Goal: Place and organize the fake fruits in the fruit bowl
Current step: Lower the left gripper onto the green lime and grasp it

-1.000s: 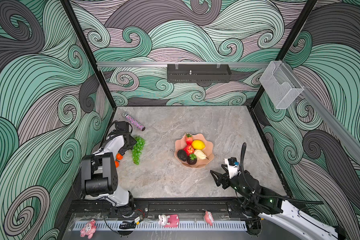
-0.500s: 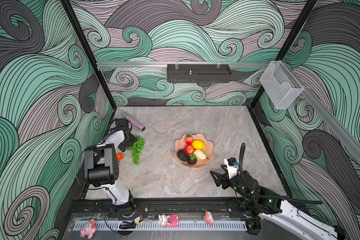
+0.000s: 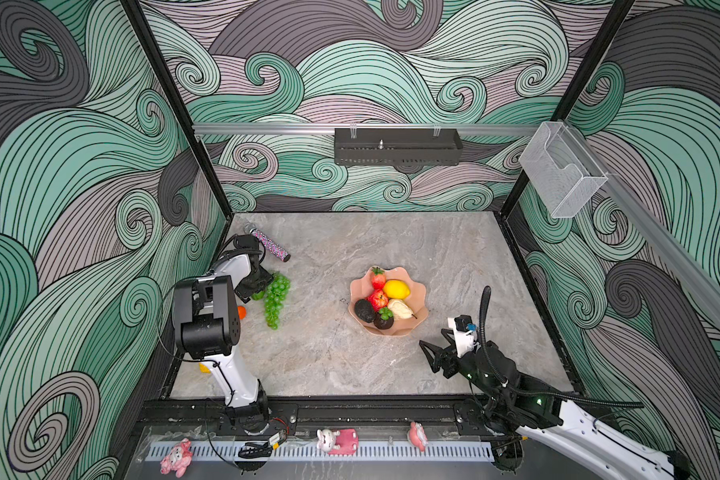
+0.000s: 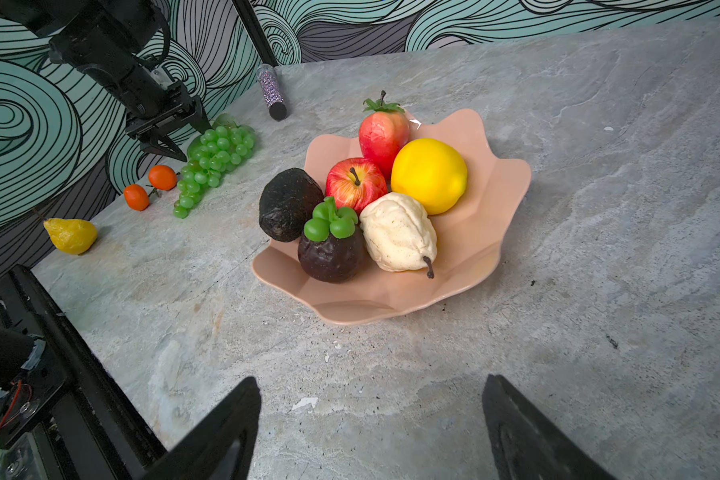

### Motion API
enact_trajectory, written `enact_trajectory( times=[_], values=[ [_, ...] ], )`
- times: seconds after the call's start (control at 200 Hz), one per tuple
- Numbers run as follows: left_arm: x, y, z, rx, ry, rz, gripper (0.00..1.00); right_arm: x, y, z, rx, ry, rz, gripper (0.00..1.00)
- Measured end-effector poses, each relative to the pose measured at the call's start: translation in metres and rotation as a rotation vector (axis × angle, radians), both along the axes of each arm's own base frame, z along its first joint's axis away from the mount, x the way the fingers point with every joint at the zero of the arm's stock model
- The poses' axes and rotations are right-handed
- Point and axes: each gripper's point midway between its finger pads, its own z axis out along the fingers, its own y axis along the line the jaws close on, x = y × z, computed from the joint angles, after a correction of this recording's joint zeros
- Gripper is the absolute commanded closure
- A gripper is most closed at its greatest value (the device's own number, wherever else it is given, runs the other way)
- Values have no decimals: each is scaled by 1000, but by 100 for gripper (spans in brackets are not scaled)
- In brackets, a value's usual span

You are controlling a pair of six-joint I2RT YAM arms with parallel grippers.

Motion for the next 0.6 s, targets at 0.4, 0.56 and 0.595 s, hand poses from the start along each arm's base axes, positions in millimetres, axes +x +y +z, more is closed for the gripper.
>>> enact_trajectory(
  times=[0.4, 0.56, 0.595],
  values=[
    [-7, 9, -6, 14, 47, 25, 29, 0, 1, -3, -12, 8, 0, 16],
    [-6, 10, -15, 1, 68, 31, 36, 0, 1, -3, -13, 8, 0, 16],
    [-6, 10, -15, -1, 68, 31, 39, 0, 1, -3, -12, 8, 0, 16]
  ],
)
